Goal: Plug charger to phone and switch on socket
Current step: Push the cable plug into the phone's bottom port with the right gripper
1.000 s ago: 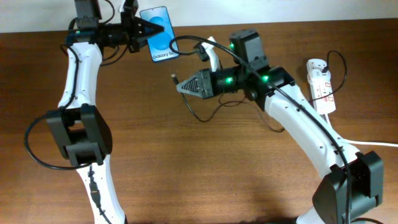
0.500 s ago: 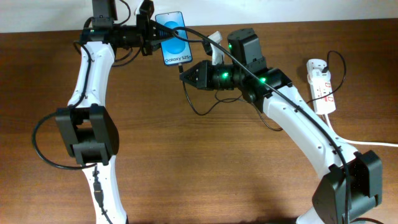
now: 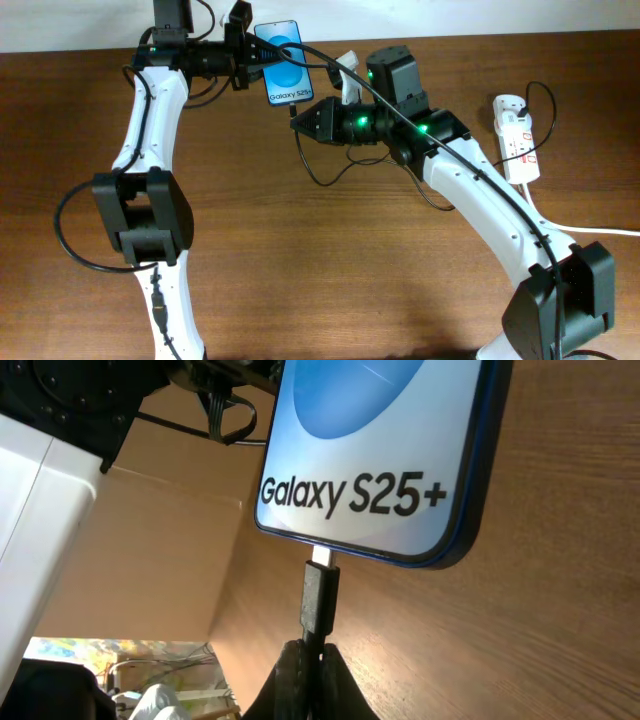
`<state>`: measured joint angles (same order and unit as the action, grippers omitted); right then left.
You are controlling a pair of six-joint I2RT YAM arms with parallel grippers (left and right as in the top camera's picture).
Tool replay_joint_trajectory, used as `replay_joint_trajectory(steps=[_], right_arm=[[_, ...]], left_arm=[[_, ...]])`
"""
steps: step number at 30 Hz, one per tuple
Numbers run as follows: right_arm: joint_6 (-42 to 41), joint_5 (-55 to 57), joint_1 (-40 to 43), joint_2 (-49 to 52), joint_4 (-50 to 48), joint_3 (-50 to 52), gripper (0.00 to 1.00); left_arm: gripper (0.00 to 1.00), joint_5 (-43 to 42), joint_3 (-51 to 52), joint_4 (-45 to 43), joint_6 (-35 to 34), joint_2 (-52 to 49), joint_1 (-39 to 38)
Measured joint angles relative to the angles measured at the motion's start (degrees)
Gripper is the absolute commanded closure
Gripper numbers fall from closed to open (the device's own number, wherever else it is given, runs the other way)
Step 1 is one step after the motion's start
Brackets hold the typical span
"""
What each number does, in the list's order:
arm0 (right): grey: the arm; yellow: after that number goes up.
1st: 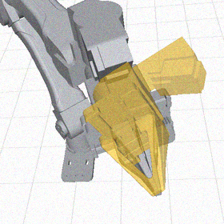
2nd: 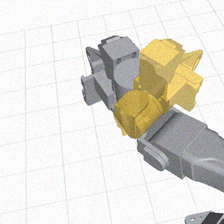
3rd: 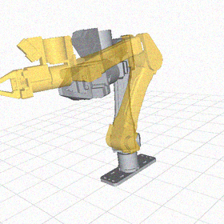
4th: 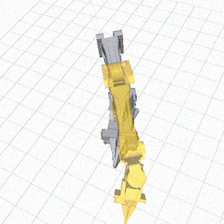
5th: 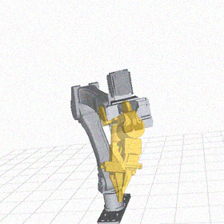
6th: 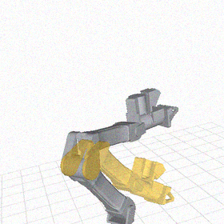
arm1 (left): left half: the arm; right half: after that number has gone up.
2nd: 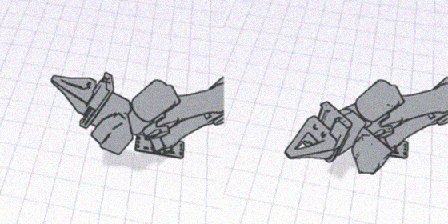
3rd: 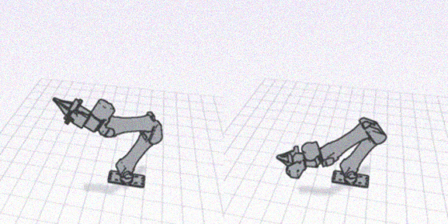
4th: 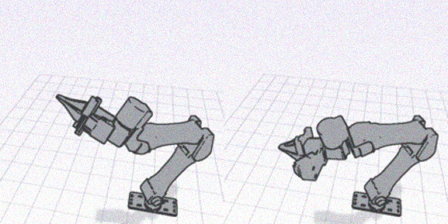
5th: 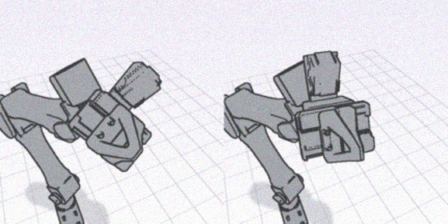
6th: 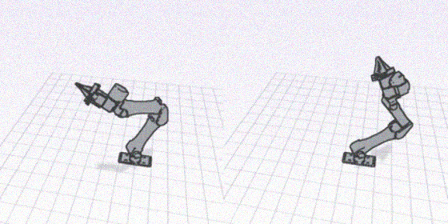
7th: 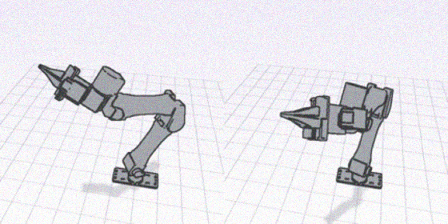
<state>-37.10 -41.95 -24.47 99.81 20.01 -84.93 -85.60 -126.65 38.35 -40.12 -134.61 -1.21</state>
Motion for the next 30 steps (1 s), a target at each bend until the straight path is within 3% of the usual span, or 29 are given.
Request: replay_joint_trajectory(steps=[11, 30], right_arm=[[0.0, 0.59, -0.02, 0.0, -0.09, 0.15, 0.96], [-0.13, 2.03, 0.07, 0.11, -2.54, 1.18, 0.96]], left_arm=[[1.0, -1.03, 0.0, -0.22, 4.02, 0.0, -0.11], [1.0, 0.52, -0.02, 0.46, 4.55, 0.0, -0.15]])
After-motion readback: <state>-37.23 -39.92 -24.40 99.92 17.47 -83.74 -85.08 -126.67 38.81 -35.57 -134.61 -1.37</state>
